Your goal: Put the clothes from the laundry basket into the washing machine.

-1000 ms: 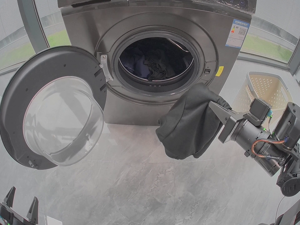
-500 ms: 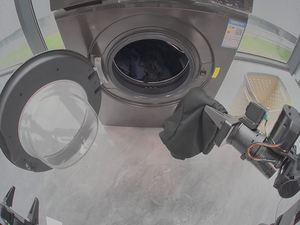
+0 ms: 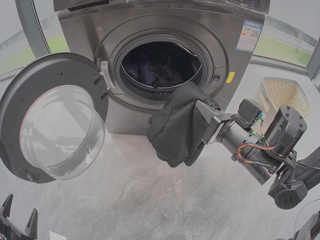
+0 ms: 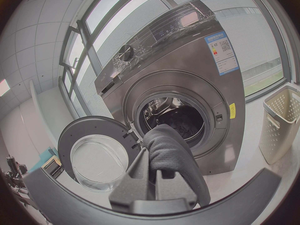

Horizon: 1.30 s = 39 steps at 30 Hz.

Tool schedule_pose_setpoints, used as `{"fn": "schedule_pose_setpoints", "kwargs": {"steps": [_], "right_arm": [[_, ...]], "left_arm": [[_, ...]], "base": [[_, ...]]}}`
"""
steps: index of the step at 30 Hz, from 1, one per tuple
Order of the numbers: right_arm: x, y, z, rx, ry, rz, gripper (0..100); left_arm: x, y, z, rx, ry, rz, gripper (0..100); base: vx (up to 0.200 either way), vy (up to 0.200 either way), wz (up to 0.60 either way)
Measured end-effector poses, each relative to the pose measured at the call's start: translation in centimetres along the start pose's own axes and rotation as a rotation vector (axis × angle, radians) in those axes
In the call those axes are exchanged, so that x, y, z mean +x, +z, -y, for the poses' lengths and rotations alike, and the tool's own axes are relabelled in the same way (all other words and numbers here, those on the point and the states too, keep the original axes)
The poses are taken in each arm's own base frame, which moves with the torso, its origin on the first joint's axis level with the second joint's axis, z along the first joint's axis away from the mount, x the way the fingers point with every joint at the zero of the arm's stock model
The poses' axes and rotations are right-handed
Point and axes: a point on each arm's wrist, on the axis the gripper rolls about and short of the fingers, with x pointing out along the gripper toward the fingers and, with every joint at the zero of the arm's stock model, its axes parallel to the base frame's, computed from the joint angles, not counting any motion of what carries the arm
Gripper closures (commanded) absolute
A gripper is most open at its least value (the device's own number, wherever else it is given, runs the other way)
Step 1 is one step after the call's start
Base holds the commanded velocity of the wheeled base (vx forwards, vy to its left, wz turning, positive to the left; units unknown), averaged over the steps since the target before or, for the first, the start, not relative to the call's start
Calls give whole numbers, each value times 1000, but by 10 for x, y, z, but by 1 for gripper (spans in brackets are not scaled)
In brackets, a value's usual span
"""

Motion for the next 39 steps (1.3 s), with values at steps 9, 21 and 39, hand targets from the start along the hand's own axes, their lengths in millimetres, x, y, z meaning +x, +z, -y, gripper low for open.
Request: {"fn": "schedule_pose_setpoints", "kwargs": {"steps": [9,21,39], "right_arm": [[20,1,-3,0,3,39,100],[42,6,-1,-10,-1,89,100],[63,16,0,-9,0,150,100]], "left_arm": [[6,44,6,-31,-255,15,0],[85,64,12,-56,-480,-195,0],[198,45,52,-80,-701,-334,0]], "base": [[0,0,0],[0,0,0],[0,0,0]]}}
